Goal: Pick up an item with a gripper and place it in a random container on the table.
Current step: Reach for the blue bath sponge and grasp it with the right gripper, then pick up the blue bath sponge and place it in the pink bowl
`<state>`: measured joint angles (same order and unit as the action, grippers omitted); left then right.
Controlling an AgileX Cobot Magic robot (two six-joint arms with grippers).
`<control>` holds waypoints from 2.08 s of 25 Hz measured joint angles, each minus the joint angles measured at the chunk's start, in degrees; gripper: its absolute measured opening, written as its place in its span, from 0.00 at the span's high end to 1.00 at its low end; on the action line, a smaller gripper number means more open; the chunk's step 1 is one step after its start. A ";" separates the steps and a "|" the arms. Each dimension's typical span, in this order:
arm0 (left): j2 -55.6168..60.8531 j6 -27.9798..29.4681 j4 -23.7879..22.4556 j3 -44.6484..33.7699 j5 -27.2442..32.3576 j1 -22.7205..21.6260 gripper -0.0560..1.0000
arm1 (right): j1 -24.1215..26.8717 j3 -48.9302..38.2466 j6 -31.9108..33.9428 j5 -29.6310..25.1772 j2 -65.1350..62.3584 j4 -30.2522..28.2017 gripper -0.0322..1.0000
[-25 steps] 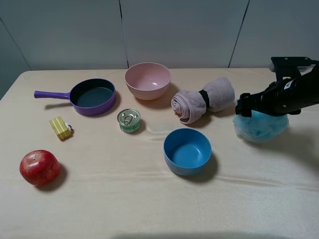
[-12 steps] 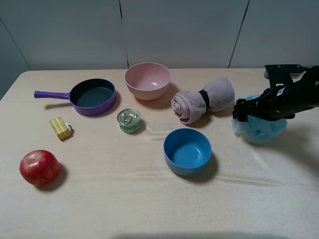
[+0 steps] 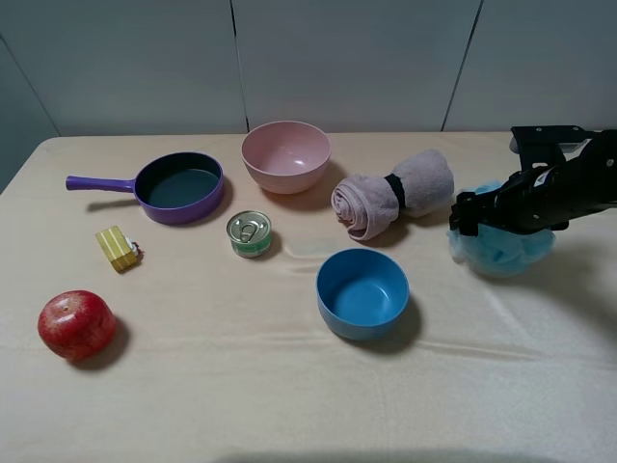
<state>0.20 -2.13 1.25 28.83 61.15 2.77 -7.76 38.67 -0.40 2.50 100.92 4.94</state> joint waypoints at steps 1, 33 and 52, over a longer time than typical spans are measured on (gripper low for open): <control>0.00 0.00 0.00 0.00 0.00 0.00 0.01 | 0.00 0.00 0.00 0.00 0.01 0.00 0.36; 0.00 0.00 0.00 0.00 0.00 0.00 0.01 | 0.00 0.21 0.40 -1.89 -2.19 0.00 0.75; 0.00 0.00 0.00 0.00 0.00 0.00 0.01 | -3.76 17.56 0.40 -25.96 -4.60 0.00 0.86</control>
<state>0.20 -2.13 1.25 28.83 61.15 2.77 -11.52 56.23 0.00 -23.47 96.32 4.94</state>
